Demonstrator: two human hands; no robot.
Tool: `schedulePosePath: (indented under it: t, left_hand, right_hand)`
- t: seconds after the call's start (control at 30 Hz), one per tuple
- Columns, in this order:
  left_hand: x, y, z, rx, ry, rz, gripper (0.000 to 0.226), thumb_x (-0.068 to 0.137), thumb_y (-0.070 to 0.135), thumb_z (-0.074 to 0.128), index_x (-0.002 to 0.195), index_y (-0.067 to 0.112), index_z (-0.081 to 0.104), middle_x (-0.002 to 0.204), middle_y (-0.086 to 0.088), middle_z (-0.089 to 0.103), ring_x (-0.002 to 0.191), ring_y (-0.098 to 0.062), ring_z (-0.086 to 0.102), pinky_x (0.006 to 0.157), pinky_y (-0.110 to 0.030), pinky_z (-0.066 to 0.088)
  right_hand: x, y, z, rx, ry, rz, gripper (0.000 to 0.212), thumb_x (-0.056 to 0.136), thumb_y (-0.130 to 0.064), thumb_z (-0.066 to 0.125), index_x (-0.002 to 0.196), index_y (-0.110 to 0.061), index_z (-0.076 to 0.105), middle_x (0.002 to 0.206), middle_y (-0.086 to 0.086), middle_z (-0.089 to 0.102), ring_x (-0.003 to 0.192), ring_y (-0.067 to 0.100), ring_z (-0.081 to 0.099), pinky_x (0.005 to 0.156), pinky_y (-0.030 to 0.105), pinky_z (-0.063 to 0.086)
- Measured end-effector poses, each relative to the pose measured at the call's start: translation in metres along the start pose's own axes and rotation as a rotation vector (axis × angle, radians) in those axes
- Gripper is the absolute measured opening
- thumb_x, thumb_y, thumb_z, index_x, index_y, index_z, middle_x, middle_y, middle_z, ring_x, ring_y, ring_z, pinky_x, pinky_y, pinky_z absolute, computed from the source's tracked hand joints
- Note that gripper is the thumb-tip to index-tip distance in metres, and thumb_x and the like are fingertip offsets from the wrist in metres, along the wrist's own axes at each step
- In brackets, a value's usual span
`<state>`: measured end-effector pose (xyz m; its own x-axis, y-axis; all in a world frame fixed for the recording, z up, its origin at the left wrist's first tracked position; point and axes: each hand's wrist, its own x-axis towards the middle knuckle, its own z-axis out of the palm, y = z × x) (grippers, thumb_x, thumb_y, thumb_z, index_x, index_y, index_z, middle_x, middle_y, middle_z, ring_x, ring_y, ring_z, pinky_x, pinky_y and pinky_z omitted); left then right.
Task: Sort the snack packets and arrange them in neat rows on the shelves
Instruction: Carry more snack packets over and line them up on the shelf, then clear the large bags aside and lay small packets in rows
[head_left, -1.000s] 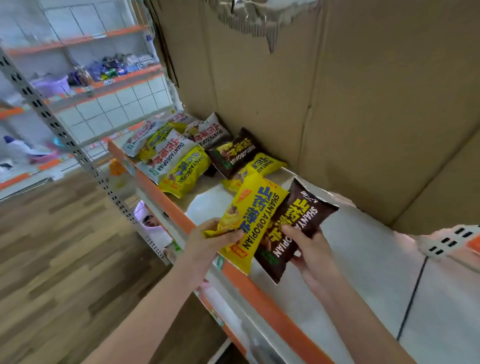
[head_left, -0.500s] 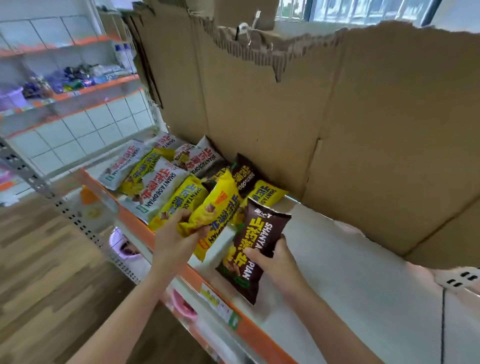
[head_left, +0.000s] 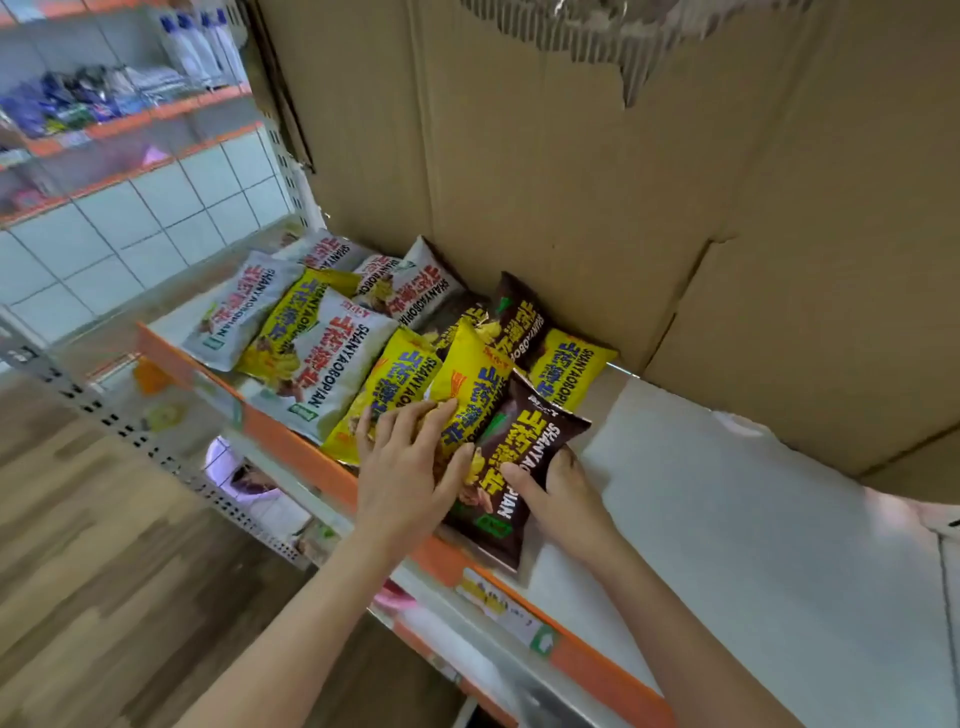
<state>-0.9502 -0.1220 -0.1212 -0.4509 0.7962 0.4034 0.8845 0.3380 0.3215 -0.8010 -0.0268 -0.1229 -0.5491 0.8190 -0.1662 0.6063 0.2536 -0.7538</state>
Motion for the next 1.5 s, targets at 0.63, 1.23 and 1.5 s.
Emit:
schedulePosePath:
  t: [0.63, 1.23, 1.5]
  left_hand:
    - [-0.040, 0.007, -0.003, -0.027, 0.021, 0.118, 0.046, 0.088, 0.030, 0.042, 0.125, 0.007, 0.056, 0.128, -0.010, 0.056, 0.134, -0.028, 0.034, 0.115, -0.054, 0.005]
    - [-0.173, 0.271, 0.015, -0.113, -0.446, 0.710, 0.026, 0.072, 0.029, 0.058, 0.092, 0.016, 0.067, 0.095, -0.004, 0.063, 0.081, -0.024, 0.064, 0.069, -0.034, 0.053]
    - [-0.242, 0.428, 0.033, -0.183, -0.528, 1.002, 0.035, 0.074, 0.037, 0.041, 0.090, 0.019, 0.067, 0.094, -0.001, 0.063, 0.079, -0.022, 0.064, 0.067, -0.035, 0.053]
  right_hand:
    - [-0.094, 0.051, -0.028, -0.488, 0.098, -0.126, 0.044, 0.088, -0.028, 0.041, 0.123, -0.006, 0.056, 0.105, 0.014, 0.049, 0.098, 0.031, 0.052, 0.084, 0.038, 0.046]
    - [-0.328, 0.197, -0.140, -0.772, 0.295, -0.017, 0.043, 0.063, -0.032, 0.066, 0.105, -0.025, 0.067, 0.104, -0.005, 0.066, 0.095, 0.015, 0.064, 0.078, 0.032, 0.052]
    - [-0.466, 0.278, -0.206, -0.698, 0.478, 0.339, 0.051, 0.059, -0.027, 0.077, 0.109, -0.022, 0.066, 0.112, -0.002, 0.064, 0.104, 0.019, 0.063, 0.072, 0.036, 0.058]
